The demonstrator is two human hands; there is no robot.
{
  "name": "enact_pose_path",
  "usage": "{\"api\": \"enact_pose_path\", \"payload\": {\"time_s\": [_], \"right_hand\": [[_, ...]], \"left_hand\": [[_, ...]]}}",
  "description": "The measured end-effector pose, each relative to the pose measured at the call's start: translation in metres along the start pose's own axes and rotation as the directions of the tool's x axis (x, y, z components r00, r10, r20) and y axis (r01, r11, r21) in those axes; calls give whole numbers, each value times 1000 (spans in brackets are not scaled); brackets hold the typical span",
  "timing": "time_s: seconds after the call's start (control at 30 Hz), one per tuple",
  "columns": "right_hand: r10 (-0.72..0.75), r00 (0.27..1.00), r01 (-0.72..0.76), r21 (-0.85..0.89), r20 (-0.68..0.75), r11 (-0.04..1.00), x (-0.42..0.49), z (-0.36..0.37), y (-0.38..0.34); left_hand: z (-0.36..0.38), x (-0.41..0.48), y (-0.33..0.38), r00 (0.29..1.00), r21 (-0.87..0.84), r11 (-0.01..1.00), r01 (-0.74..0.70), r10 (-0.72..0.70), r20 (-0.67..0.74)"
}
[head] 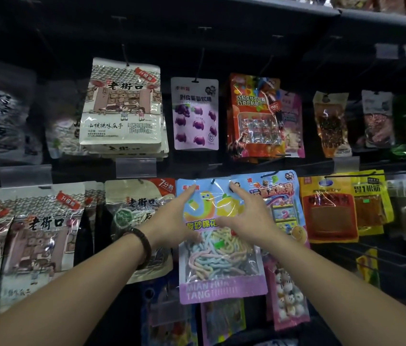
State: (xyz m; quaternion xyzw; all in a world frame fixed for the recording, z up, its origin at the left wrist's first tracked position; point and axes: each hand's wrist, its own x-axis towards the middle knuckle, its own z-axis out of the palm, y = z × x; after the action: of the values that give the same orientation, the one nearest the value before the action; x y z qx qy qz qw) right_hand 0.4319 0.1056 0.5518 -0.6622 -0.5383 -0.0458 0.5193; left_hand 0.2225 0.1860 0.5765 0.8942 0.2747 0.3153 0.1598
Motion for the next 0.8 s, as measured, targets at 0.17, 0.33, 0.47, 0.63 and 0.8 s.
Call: {"api": "enact_pose_path", "payload": {"time_s": [0.17,0.33,0.47,0.63,0.8], "right_hand": [[70,995,-61,-117,73,991,13,3,-5],[130,985,-85,-332,114,939,27,10,-11],[174,965,-84,-396,198,914,28,12,-16],[140,968,-53,-376,208,925,13,8,-12],[-17,987,75,-365,159,928,-38,2,-14]], "left_hand": [[5,14,-7,997,75,995,73,-74,4],[11,24,-6,974,73,977,202,-208,90],[14,24,-2,958,71,964,257,-264,109],[11,10,-10,964,96,966,238,-247,96],[7,-35,-16,995,184,979,93,-86,-43]]}}
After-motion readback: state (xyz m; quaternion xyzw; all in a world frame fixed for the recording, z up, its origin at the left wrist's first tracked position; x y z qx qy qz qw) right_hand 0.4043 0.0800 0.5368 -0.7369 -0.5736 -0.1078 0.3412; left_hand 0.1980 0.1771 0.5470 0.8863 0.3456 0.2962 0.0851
